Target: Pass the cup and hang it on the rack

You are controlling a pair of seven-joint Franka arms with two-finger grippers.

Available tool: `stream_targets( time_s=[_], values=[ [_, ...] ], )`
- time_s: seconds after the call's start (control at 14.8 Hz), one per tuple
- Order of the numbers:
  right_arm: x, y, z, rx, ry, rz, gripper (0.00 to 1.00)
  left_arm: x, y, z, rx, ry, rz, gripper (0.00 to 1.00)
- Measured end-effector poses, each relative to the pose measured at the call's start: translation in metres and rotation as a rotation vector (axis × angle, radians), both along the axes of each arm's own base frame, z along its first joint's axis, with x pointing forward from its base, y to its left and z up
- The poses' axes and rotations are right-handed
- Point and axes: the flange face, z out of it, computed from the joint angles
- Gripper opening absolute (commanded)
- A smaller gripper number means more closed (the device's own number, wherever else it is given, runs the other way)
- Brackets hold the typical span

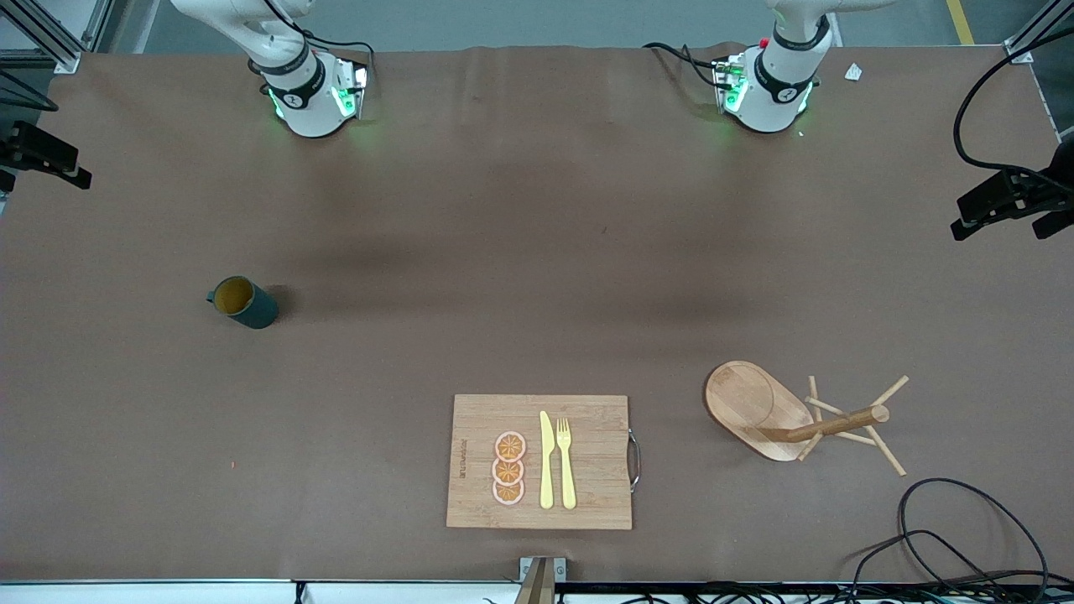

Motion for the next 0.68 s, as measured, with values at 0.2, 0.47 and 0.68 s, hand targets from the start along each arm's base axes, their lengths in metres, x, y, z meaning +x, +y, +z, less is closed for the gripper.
stream_targets(
  time_s=[0.2,0.47,0.68],
  values=[
    [-0.0009,-0.0024,0.0001,0.001,0.004,-0.005,1.00,0.0009,0.0033,0.0007,-0.014,-0.008,0.009,1.00],
    [-0.0017,-0.0049,-0.0002,0.001,0.009,-0.011,1.00,0.0016,0.0080,0.0002,-0.017,-0.009,0.018,1.00],
    [-0.0019,-0.0058,0.0006,0.000,0.008,-0.015,1.00,0.0018,0.0084,0.0000,-0.010,-0.009,0.018,1.00]
  ],
)
